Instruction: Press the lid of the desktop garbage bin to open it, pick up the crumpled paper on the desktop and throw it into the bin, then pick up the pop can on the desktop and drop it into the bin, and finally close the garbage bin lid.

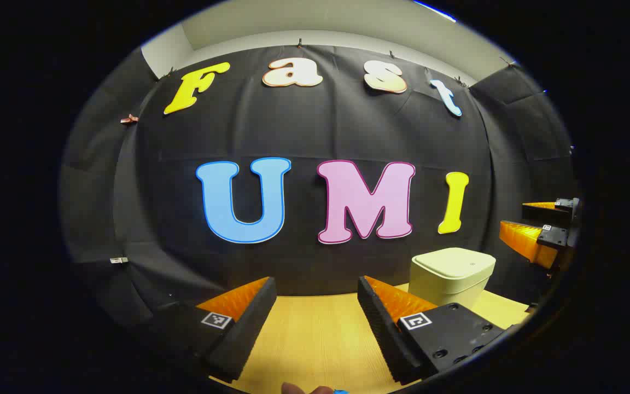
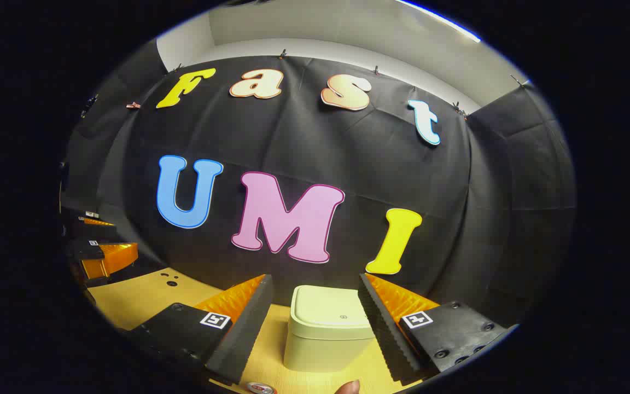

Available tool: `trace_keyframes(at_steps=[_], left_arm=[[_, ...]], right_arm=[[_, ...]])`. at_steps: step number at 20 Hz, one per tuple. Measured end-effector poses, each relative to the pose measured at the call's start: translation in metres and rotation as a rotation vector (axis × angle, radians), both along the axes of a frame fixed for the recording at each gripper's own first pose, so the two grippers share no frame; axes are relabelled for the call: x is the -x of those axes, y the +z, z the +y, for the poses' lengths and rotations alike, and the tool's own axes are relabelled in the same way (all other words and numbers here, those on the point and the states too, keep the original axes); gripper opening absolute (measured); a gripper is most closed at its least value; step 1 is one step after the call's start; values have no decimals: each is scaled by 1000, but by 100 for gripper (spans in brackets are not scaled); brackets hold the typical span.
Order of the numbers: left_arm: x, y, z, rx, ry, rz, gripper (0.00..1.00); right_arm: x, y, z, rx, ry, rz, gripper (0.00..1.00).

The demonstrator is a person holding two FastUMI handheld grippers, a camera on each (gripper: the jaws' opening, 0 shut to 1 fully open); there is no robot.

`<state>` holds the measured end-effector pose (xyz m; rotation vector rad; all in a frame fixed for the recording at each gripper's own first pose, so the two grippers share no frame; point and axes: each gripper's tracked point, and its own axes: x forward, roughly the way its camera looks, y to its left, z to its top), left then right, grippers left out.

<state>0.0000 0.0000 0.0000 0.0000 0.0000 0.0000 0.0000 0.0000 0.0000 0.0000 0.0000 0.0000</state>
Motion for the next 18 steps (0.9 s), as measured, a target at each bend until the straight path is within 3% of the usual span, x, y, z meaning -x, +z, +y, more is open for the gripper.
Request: trace_keyframes(at_steps=[7, 13, 16, 18], left_arm=[[2, -1, 1, 1, -1, 0, 96], [4, 0, -1, -4, -5, -9, 96], [6, 1, -2, -5, -8, -10, 96], [7, 1, -2, -4, -10, -10, 96]], right_arm=[[2, 4, 0, 9, 7, -5, 97], [2, -9, 6, -53, 39, 76, 94], [3, -7, 3, -64, 32, 79, 87], [3, -8, -1, -54, 21, 89, 74]])
